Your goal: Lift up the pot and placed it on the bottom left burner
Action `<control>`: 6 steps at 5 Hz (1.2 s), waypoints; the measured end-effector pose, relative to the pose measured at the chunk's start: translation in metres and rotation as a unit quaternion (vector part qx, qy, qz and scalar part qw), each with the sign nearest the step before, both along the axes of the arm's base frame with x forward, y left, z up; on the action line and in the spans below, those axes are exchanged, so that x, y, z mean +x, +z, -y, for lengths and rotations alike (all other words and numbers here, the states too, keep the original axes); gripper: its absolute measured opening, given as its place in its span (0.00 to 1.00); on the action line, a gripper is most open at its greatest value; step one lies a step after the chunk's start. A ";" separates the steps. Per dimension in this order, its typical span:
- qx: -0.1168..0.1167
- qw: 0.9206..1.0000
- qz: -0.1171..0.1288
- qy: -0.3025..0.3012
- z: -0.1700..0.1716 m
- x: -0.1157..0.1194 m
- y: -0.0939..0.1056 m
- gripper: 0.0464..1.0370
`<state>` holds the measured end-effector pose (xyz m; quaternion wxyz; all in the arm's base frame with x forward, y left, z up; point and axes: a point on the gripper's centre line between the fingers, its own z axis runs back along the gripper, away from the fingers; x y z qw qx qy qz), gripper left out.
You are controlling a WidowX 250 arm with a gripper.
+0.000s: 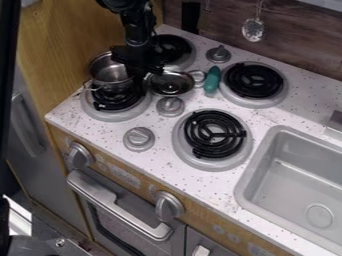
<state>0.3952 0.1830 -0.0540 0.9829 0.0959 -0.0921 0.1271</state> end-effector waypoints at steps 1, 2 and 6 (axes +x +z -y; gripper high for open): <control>-0.001 1.000 -0.006 0.005 0.012 -0.019 0.002 0.02; -0.002 1.000 -0.008 0.009 0.021 -0.030 0.003 0.02; -0.001 0.999 0.003 -0.032 0.054 -0.001 0.018 0.46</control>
